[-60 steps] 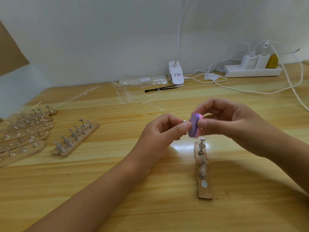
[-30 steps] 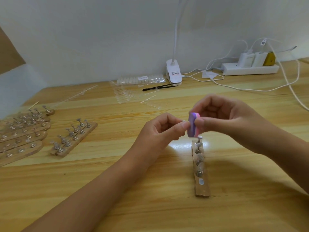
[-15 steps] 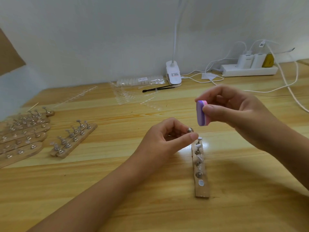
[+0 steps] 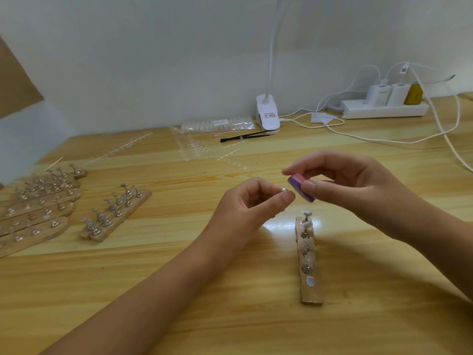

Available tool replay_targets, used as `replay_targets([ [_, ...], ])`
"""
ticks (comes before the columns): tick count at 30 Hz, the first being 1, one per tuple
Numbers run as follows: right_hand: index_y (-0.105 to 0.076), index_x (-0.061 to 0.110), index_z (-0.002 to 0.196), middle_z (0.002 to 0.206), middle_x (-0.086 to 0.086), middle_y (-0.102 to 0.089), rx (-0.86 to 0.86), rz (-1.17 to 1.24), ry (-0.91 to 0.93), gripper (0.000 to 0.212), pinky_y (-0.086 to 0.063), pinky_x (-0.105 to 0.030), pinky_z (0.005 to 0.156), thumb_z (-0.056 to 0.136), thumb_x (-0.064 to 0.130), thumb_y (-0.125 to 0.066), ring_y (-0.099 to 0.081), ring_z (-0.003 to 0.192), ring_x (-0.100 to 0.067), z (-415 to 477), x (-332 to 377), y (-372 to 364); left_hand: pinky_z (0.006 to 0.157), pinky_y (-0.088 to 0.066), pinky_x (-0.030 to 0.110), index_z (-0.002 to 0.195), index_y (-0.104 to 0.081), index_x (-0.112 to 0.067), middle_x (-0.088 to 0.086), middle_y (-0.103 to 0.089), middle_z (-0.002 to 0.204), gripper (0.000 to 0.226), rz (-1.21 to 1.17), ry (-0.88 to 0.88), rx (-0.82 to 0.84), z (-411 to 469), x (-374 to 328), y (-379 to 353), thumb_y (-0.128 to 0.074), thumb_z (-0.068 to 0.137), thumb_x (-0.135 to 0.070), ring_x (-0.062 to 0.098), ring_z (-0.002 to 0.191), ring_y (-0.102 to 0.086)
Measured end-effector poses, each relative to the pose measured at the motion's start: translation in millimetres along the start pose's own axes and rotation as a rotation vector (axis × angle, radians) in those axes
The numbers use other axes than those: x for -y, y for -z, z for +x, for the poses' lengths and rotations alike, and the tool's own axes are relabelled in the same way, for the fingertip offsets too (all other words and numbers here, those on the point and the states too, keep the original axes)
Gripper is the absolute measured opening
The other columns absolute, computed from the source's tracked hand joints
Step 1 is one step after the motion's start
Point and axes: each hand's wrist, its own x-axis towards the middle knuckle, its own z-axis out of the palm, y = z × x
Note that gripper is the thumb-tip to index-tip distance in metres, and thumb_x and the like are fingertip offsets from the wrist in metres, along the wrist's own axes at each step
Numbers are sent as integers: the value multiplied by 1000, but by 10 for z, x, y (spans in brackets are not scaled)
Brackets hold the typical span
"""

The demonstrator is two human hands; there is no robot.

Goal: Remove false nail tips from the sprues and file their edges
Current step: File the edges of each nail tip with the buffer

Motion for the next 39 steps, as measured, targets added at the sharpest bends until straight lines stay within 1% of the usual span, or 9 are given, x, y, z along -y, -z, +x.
replay_targets([
  [4, -73, 14, 108, 94, 4, -71, 34, 31, -14, 30, -53, -22, 77, 82, 26, -66, -65, 87, -8, -7, 18, -31, 69, -48, 11, 85, -68, -17, -16, -65, 70, 22, 18, -38, -17, -13, -4, -12, -72, 76, -37, -3, 69, -59],
  [8, -76, 21, 104, 88, 0, -70, 59, 21, -30, 26, -53, -21, 73, 81, 30, -67, -62, 78, -16, -8, 28, 18, 70, -48, 13, 82, -68, -21, -13, -65, 72, 20, -10, -51, -83, 7, -1, 32, -75, 78, -39, -1, 71, -61],
  [12, -74, 26, 109, 90, -4, -70, -35, 85, -4, 28, -53, -20, 76, 82, 30, -68, -64, 80, -15, 12, -15, 29, 71, -50, 15, 82, -69, -23, -10, -69, 78, 14, 62, -71, -4, -21, 18, 7, -80, 80, -31, 4, 75, -63],
  [15, -68, 24, 118, 92, -4, -67, 45, 115, -8, 32, -52, -23, 77, 87, 24, -68, -61, 80, -16, 13, -50, -14, 74, -51, 19, 80, -70, -28, -6, -70, 81, 12, 63, -64, 15, -33, 13, -23, -77, 77, -37, 7, 78, -64],
  [20, -74, 21, 102, 84, 0, -69, 84, 99, -54, 17, -51, -18, 72, 86, 24, -68, -61, 76, -11, 8, -32, 12, 71, -48, 13, 81, -71, -27, -11, -67, 76, 11, 11, -33, -48, -9, 5, 19, -76, 80, -36, 0, 73, -61],
  [24, -75, 26, 101, 90, 1, -71, -16, 83, -16, 20, -52, -18, 75, 82, 27, -68, -65, 84, -9, 11, -18, 26, 71, -49, 13, 81, -69, -24, -14, -66, 75, 18, 33, -43, -33, -7, 5, 12, -76, 75, -39, 0, 71, -59],
  [27, -73, 24, 99, 89, 5, -69, 19, 96, -10, 14, -52, -20, 74, 85, 24, -70, -64, 83, -8, 10, -40, -31, 70, -48, 12, 82, -68, -24, -14, -65, 73, 14, 42, -42, -13, -8, 13, 7, -77, 80, -35, -1, 70, -58],
  [33, -69, 19, 95, 83, 2, -67, 61, 93, -61, 13, -54, -24, 74, 82, 23, -70, -64, 78, -10, -4, -75, -49, 79, -51, 21, 76, -73, -35, -12, -67, 76, 16, -24, 38, -42, 30, 28, 43, -73, 72, -50, 2, 77, -61],
  [39, -68, 17, 98, 86, 2, -69, -74, 190, -1, 22, -54, -22, 76, 78, 26, -72, -67, 78, -12, 14, -64, -52, 73, -49, 13, 83, -68, -23, -13, -67, 78, 9, 11, 10, 16, 10, 30, 26, -73, 80, -31, -1, 74, -61],
])
